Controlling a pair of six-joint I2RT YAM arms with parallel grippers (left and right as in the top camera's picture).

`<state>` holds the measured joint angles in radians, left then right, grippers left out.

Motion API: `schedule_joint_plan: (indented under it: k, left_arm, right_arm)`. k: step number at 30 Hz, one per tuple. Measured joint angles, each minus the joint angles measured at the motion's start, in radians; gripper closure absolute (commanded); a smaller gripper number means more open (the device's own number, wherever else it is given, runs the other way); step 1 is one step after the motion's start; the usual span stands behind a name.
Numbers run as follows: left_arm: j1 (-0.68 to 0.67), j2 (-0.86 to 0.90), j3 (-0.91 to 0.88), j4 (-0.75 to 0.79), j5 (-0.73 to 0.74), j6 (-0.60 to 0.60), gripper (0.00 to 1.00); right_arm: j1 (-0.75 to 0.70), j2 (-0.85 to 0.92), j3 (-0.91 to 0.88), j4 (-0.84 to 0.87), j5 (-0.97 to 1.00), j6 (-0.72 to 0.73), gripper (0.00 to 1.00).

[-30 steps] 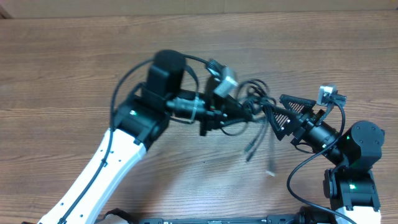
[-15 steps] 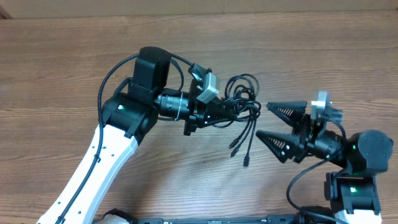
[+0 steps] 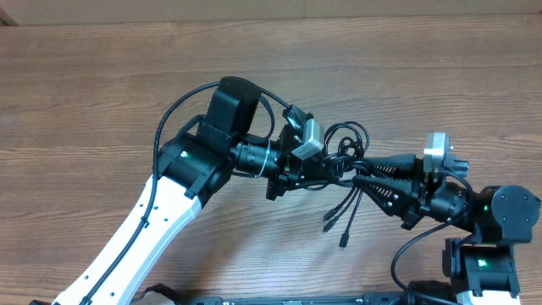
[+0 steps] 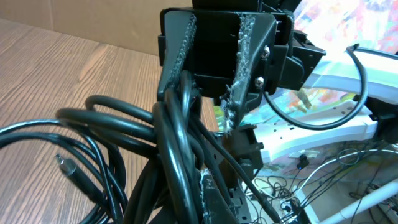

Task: Untangle cables

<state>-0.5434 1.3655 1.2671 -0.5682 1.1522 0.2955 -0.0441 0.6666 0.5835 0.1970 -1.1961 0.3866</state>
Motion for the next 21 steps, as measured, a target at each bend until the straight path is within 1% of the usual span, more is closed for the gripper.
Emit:
schedule_joint_plan:
  k: [2,3,4,8,10,13,17,21]
  left_arm:
    - [0.000,0.000,0.000,0.004,-0.008,0.000,0.96]
    - [0.000,0.000,0.000,0.013,-0.014,-0.005,0.96]
    - [0.000,0.000,0.000,0.024,-0.019,-0.011,0.96]
    - [0.003,0.000,0.000,0.088,-0.030,-0.059,0.96]
    - [0.010,0.000,0.000,0.115,-0.046,-0.105,0.96]
    - [0.031,0.000,0.000,0.156,-0.086,-0.217,0.96]
    - [0.049,0.000,0.000,0.190,-0.103,-0.328,0.96]
    - [0.076,0.000,0.000,0.244,-0.150,-0.470,0.96]
  right_arm:
    - [0.000,0.000,0.000,-0.002,0.004,0.002,0.84]
    - [0.000,0.000,0.000,-0.002,0.007,0.000,0.92]
    - [0.000,0.000,0.000,-0.003,0.008,-0.003,0.96]
    - [-0.001,0.000,0.000,-0.019,0.034,0.001,0.96]
    - [-0.001,0.000,0.000,-0.032,0.048,0.001,0.96]
    - [-0.001,0.004,0.000,-0.035,0.058,0.001,0.96]
    - [0.000,0.007,0.000,-0.040,0.061,0.002,0.96]
    - [0.000,0.008,0.000,-0.079,0.067,0.004,0.96]
